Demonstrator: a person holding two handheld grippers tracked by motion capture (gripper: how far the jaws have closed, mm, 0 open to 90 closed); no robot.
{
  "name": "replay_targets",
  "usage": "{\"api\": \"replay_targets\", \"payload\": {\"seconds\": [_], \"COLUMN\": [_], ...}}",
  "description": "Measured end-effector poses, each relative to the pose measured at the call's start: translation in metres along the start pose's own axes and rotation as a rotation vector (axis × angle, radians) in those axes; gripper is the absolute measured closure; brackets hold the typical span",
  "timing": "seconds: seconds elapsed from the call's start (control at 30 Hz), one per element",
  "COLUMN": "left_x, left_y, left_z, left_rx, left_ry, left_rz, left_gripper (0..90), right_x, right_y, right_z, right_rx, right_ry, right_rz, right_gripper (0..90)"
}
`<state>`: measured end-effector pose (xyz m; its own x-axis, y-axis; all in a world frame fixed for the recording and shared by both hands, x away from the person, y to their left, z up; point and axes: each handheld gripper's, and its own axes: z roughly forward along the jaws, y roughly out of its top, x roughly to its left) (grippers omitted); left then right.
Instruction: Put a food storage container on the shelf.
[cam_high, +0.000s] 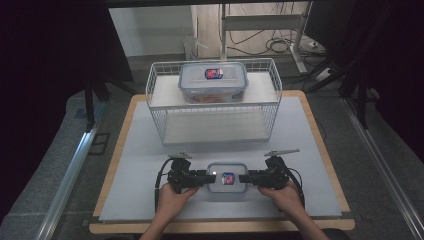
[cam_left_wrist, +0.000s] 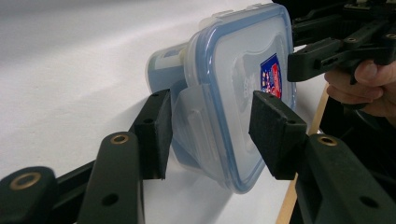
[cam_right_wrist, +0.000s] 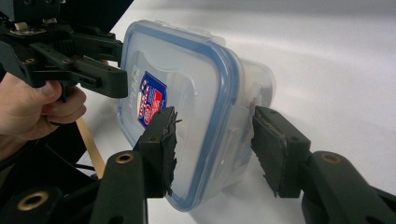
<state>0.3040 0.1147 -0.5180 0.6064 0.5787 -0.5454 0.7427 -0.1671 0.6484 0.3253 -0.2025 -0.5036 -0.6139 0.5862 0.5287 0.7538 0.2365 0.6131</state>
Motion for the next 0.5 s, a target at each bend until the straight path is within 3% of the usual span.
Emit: {"api": "replay_targets", "payload": {"seconds": [0.2,0.5], "left_x": [-0.0014,-0.0038], "left_y": [-0.0017,-0.0055], "left_z": [-0.0007,-0.0016], "left_rx": [-0.008,-0.027], "left_ry": [-0.003,-0.002], "left_rz": [0.005,0.02], "left_gripper": [50.9,51.2], "right_x": [-0.005,-0.0045], "right_y": [-0.0024,-0.0072], "right_z": [-0.0026,-0.0044], "right_rx": [-0.01,-0.021], "right_ry": [0.038,0.053], "right_rz": [0.045,0.058], "right_gripper": [53.4,54.3]}}
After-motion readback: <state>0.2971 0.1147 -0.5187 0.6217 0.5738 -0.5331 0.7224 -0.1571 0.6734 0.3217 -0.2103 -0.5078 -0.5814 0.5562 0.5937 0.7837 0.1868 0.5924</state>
